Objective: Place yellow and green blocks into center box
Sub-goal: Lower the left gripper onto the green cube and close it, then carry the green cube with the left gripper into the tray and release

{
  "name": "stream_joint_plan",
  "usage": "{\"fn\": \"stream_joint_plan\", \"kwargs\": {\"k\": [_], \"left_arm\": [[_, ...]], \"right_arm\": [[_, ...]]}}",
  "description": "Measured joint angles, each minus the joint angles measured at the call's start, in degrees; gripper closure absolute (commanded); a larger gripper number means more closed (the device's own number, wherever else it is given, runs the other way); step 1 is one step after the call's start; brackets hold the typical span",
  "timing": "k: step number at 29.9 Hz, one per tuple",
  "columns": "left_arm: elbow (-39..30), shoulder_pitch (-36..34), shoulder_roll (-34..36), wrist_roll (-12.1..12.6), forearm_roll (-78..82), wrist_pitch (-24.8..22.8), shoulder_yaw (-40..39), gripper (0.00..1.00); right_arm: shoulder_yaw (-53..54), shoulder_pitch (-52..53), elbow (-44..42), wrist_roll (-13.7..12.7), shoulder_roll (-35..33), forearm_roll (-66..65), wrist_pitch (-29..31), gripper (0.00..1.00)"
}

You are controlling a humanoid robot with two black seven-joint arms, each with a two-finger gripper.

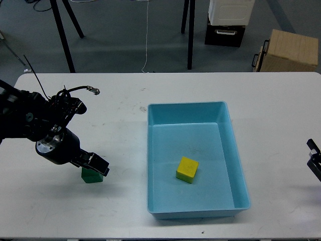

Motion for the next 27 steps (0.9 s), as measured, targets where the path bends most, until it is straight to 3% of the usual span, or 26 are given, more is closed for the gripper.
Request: {"fn": "stream_joint_plan", "kwargs": {"k": [22, 25, 27], "left_arm": [[7.88, 6.27, -2.98, 0.44, 0.0, -0.01, -0.18, 0.01], [9.45, 7.49, -3.76, 0.78, 0.0, -0.01, -0.18, 0.03], [10.08, 7.99, -4.09, 0.9, 0.0, -0.01, -0.18, 0.1]], "right_arm": [[-0.17, 0.0, -0.28, -0.09, 0.0, -0.25, 0.0, 0.0], [-0.11, 0.0, -0.51, -0.09, 0.0, -0.32, 0.0, 0.0], [-0.09, 0.0, -0.61, -0.09, 0.0, -0.37, 0.0, 0.0]]}}
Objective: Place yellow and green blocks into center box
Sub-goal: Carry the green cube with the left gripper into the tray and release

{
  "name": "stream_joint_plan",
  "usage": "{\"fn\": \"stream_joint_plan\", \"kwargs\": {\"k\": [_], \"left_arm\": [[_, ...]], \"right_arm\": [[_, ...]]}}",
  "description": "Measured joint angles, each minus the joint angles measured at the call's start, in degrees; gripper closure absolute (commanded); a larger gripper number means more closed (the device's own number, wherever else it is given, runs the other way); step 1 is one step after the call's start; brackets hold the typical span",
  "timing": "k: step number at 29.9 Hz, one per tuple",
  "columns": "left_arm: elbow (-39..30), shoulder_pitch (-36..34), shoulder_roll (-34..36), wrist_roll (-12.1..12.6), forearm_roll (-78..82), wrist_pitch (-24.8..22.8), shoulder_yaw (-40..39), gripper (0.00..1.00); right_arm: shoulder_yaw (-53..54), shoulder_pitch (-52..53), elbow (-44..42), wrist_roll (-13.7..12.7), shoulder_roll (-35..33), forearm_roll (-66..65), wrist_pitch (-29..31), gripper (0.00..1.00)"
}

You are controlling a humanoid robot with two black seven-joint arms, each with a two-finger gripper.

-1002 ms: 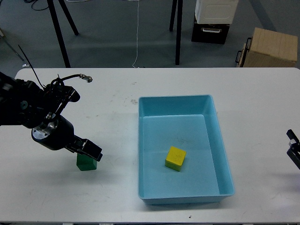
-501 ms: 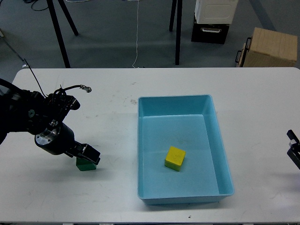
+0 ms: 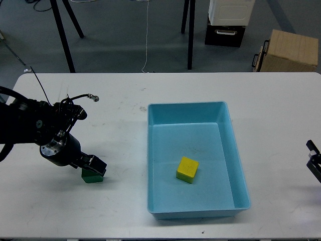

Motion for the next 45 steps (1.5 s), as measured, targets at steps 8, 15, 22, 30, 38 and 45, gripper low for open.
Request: {"fn": "stream_joint_plan", "kwargs": {"k": [8, 15, 22, 30, 38, 45], "left_arm": [[-0.04, 0.25, -1.63, -0.51, 3.55, 0.0, 0.55, 0.68], [-0.37, 0.01, -1.84, 0.22, 4.74, 0.0, 0.91, 1.0], [-0.39, -5.13, -1.52, -0.46, 4.38, 0.86, -0.22, 1.0], [-2.2, -18.8, -6.41, -6.87, -3.91, 1.72, -10.6, 1.0], [-1.52, -23.29, -21.47, -8.97, -8.8, 2.28, -9.73, 0.98], [1.78, -17.91, -21.96, -8.9, -8.76, 3.35, -6.02, 0.31]], "right_arm": [[0.13, -0.25, -0.38, 0.0, 0.0, 0.0, 0.0, 0.0], [0.36, -0.69, -0.38, 0.0, 0.0, 0.0, 0.0, 0.0], [0.44, -0.7, -0.38, 0.0, -0.08, 0.03, 0.0, 0.0], [0.45, -1.18, -0.29, 0.0, -0.09, 0.03, 0.0, 0.0], [0.81, -1.41, -0.39, 0.09, -0.09, 0.03, 0.0, 0.0], [1.26, -1.64, -0.35, 0.09, -0.09, 0.03, 0.0, 0.0]]}}
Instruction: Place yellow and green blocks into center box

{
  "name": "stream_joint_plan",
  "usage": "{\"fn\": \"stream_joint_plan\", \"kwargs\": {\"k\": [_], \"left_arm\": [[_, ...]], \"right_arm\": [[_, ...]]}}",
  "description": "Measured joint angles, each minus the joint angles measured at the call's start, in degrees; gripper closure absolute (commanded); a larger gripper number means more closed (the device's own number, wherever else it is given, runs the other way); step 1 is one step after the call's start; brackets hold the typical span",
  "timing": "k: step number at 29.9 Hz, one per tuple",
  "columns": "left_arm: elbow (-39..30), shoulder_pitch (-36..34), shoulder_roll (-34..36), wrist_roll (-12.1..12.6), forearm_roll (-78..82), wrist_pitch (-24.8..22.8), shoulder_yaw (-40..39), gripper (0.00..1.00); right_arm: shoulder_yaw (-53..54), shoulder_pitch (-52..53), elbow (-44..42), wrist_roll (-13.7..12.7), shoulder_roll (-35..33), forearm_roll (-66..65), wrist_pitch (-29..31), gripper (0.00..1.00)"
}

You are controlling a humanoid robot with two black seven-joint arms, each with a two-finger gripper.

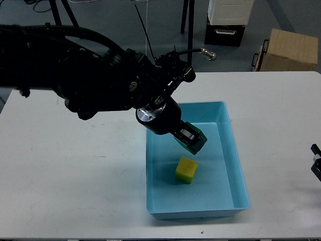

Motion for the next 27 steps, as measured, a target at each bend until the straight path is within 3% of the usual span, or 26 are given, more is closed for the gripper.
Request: {"fn": "stream_joint_plan", "kwargs": {"k": [3, 6, 18, 23, 27], "left_arm": [[0.07, 1.13, -0.01, -0.52, 0.04, -0.26, 0.1, 0.17], [-0.15, 1.31, -0.01, -2.08, 0.02, -0.8, 0.06, 0.13], [2.3, 1.03, -0.01, -5.15, -1.17, 0.22, -3.05, 0.09], [11.13, 3.93, 0.13, -5.85, -3.87, 0.58, -14.08, 0.06], [14.23, 10.64, 6.01, -5.87, -4.28, -1.69, -28.5, 0.04]], "right_arm": [[0.0, -0.1, 0.01, 0.0, 0.01, 0.0, 0.0, 0.0], [-0.11, -0.11, 0.02, 0.0, 0.07, 0.0, 0.0, 0.0], [0.05, 0.04, -0.12, 0.0, 0.06, -0.01, 0.0, 0.0], [0.07, 1.08, -0.13, 0.06, 0.07, -0.04, 0.0, 0.0], [-0.19, 2.13, -0.13, 0.1, 0.09, -0.06, 0.0, 0.0]]}}
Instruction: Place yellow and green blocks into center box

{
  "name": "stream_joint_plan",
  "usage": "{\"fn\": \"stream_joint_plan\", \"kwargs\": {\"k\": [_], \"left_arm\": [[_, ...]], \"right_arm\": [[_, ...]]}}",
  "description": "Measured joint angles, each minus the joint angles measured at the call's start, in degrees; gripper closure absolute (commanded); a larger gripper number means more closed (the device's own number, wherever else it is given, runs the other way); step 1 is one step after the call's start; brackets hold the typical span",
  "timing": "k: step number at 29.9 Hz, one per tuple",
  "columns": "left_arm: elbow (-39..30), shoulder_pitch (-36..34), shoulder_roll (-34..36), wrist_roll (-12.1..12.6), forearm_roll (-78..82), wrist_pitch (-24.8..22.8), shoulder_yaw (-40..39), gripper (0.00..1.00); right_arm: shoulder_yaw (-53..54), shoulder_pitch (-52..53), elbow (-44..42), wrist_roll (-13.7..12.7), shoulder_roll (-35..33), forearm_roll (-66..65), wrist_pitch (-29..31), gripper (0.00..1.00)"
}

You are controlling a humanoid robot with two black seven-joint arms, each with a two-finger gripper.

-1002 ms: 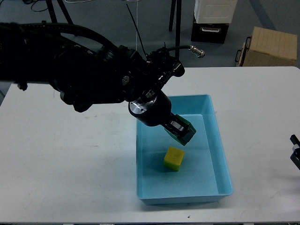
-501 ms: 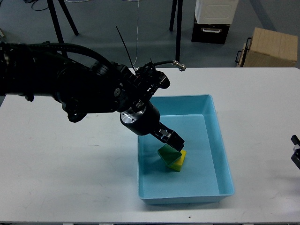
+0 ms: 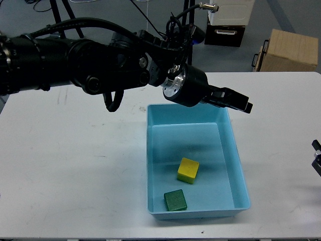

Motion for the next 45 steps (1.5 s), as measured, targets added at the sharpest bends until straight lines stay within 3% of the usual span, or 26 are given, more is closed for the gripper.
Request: {"fn": "stream_joint_plan", "kwargs": {"k": [6, 10, 16, 22, 32, 38, 42, 45], "left_arm": [[1.54, 9.57, 6.18, -0.36, -0.92, -1.63, -23.88, 0.04], [5.15, 16.68, 7.03, -0.35, -5.43, -1.67, -38.33, 0.03], [10.25, 29.76, 6.4, -0.13, -15.35, -1.63, -66.06, 0.03], [9.0, 41.43, 7.79, -0.24, -16.91, -1.65, -84.42, 0.03], [-18.0, 75.31, 12.59, 1.18, -18.56, -1.66, -99.51, 0.01], [-33.97, 96.64, 12.2, 8.51, -19.84, -1.66, -105.01, 0.01], [-39.56, 110.31, 10.52, 10.04, -23.89, -1.66, -106.23, 0.01], [-40.32, 116.38, 9.13, 10.15, -26.33, -1.66, -106.27, 0.0]], "right_arm": [[-0.59, 1.46, -1.02, 0.0, 0.01, -0.04, 0.0, 0.0], [-0.46, 1.82, -1.12, 0.0, -0.23, -0.04, 0.0, 0.0], [0.38, 2.2, -0.74, 0.24, -0.78, -0.04, 0.0, 0.0], [0.4, 3.52, -0.7, 0.3, -1.36, -0.04, 0.0, 0.0], [-0.1, 4.37, 0.24, 0.82, -2.75, -0.04, 0.0, 0.0], [-0.24, 1.73, 4.0, 0.96, -3.18, -0.04, 0.0, 0.0], [0.45, -2.09, 6.29, 0.97, -2.41, -0.04, 0.0, 0.0], [0.72, -4.43, 6.91, 0.97, -0.12, -0.04, 0.0, 0.0]]}}
